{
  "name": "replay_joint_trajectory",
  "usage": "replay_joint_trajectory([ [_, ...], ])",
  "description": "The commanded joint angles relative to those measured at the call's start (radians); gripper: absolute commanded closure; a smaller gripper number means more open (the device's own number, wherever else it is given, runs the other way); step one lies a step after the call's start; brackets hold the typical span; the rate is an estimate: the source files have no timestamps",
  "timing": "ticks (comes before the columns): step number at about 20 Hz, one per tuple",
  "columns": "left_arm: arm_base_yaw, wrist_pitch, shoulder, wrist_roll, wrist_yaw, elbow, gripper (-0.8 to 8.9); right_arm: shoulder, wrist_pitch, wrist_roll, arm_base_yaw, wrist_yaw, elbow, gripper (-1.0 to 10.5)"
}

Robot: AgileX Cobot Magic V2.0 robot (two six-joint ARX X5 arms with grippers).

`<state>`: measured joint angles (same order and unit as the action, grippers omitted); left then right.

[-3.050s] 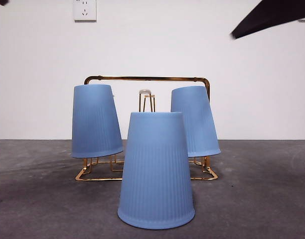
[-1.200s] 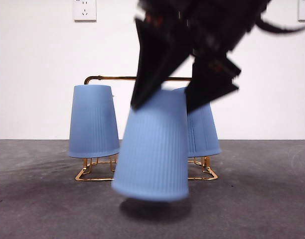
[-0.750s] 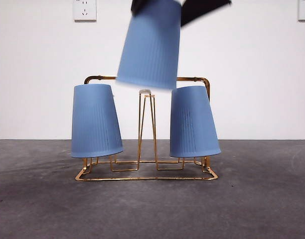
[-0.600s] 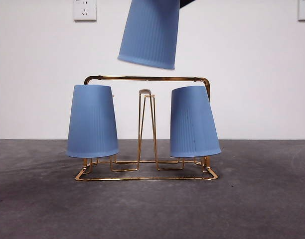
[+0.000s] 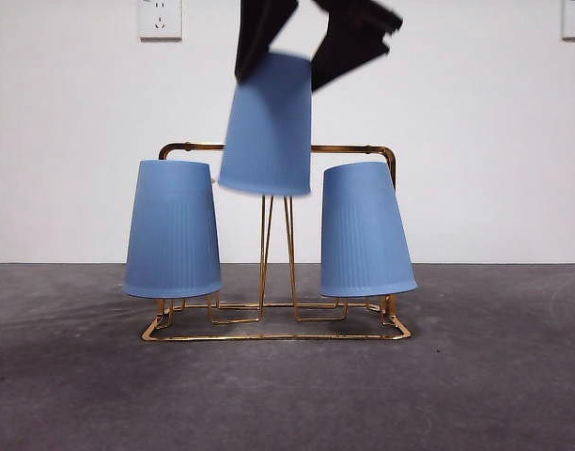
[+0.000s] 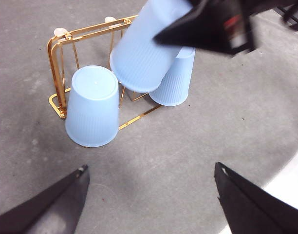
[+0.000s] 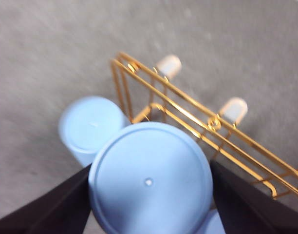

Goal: Pick the top cup and place it on cupholder, pick up the mid cup and place it on cupholder, last pick the bottom cup and place it on cupholder.

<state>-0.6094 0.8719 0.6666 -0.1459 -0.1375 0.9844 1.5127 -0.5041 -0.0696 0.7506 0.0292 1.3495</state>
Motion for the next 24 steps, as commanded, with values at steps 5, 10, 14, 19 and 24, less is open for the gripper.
replay_joint_trajectory([
  [5,-0.007,-0.012,0.006,0.002,-0.005,0.021,4.10,0.091,0.015,0.025,-0.009,0.006,0.021,6.2],
  [10,-0.007,-0.012,0.006,0.002,-0.005,0.021,4.10,0.147,0.005,0.025,-0.011,0.027,0.021,5.9],
  [14,-0.007,-0.012,0.006,0.002,-0.005,0.021,4.10,0.159,0.002,0.025,-0.012,0.026,0.021,5.5],
  [19,-0.007,-0.012,0.006,0.002,-0.005,0.021,4.10,0.151,0.001,0.031,-0.011,0.022,0.022,5.4],
  [24,-0.007,-0.012,0.006,0.002,-0.005,0.021,4.10,0.040,-0.018,0.032,-0.011,0.015,0.024,5.4],
])
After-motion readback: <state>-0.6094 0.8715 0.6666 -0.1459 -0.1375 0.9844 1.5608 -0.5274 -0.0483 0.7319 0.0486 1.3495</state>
